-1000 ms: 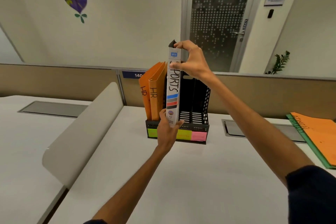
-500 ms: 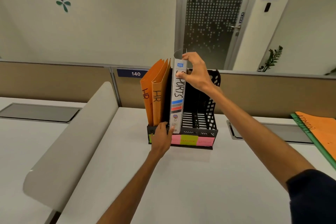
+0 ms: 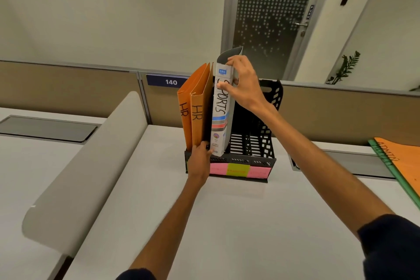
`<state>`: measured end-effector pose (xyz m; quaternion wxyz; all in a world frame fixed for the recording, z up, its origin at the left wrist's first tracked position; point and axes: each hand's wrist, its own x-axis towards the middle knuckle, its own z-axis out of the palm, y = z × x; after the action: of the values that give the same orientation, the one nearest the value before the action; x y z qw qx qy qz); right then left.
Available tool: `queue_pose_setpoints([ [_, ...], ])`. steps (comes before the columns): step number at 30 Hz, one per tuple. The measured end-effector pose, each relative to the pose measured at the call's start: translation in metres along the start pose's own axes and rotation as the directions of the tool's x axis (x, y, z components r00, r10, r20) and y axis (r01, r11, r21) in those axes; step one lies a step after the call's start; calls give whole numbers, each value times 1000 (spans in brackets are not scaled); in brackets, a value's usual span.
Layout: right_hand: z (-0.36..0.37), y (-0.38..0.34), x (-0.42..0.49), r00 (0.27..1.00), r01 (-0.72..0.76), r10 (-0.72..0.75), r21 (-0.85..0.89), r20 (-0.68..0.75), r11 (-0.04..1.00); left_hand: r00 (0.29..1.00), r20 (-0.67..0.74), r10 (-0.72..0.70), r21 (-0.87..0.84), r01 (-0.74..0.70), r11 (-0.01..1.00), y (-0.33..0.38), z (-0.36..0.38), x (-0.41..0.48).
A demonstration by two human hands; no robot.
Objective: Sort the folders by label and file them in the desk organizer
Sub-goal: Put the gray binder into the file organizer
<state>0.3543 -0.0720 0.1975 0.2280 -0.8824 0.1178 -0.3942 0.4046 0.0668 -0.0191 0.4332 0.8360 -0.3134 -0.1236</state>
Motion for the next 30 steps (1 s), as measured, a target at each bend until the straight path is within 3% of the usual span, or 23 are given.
queue_pose_setpoints([
  [8,-1,4,-1,1000,-29,29,107,3,994,996,48,73,29,-75,997,-7,-2,2],
  [25,-4,9,-5,996,-80,82,59,-44,995,998,-57,40,143,-32,989,-3,6,12],
  [30,-4,12,-13,997,-70,71,37,-25,997,997,-63,39,249,-22,968,-6,9,13],
])
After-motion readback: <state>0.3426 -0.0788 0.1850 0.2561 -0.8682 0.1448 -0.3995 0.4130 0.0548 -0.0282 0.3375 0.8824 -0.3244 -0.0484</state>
